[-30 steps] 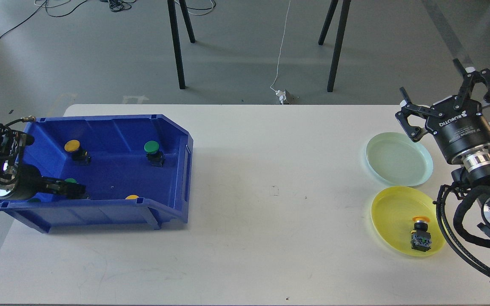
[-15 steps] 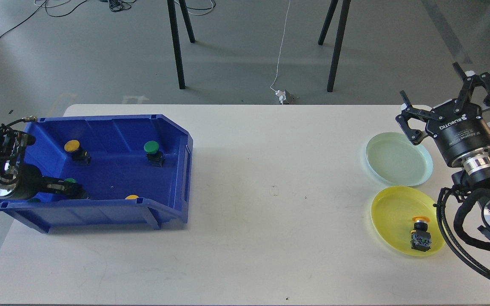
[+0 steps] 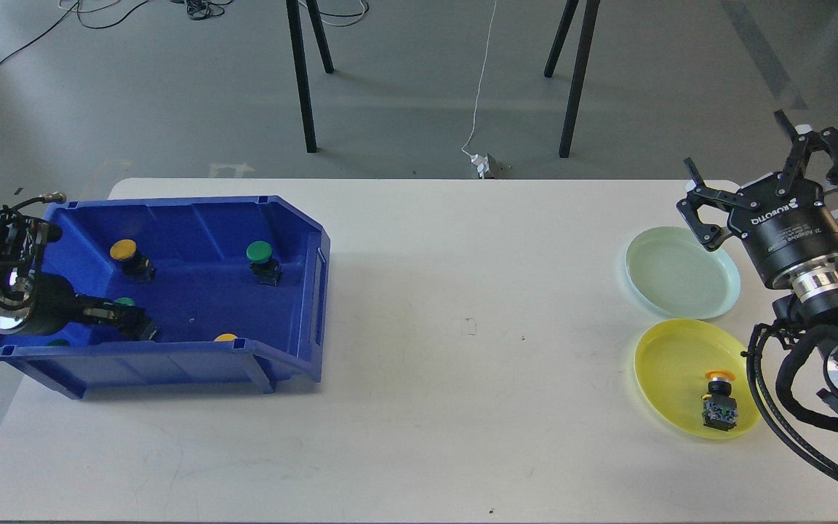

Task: Pass button and place on color plate

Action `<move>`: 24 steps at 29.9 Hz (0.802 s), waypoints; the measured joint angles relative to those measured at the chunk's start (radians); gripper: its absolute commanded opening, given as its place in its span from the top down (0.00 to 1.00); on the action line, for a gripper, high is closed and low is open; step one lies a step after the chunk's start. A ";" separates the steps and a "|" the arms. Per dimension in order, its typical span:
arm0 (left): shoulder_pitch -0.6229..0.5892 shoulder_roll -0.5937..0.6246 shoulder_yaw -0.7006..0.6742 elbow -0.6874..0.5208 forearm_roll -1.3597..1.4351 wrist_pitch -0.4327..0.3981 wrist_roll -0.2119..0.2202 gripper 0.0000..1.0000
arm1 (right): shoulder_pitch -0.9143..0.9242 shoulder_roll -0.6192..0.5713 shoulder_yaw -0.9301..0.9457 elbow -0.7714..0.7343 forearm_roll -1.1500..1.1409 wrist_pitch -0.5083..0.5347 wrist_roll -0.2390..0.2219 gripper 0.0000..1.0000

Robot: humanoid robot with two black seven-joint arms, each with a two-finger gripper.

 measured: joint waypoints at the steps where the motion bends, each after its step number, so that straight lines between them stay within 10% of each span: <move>1: -0.021 0.022 -0.003 -0.027 -0.002 -0.003 0.000 0.94 | 0.000 0.000 0.000 0.000 0.000 0.000 0.000 0.01; 14: -0.109 0.249 -0.374 -0.529 -0.465 -0.052 0.000 0.94 | -0.004 -0.001 -0.007 0.000 -0.031 0.003 0.001 0.01; 24: -0.094 -0.101 -0.406 -0.587 -0.908 -0.052 0.000 0.94 | 0.047 -0.008 -0.120 0.007 -0.484 -0.034 0.008 0.01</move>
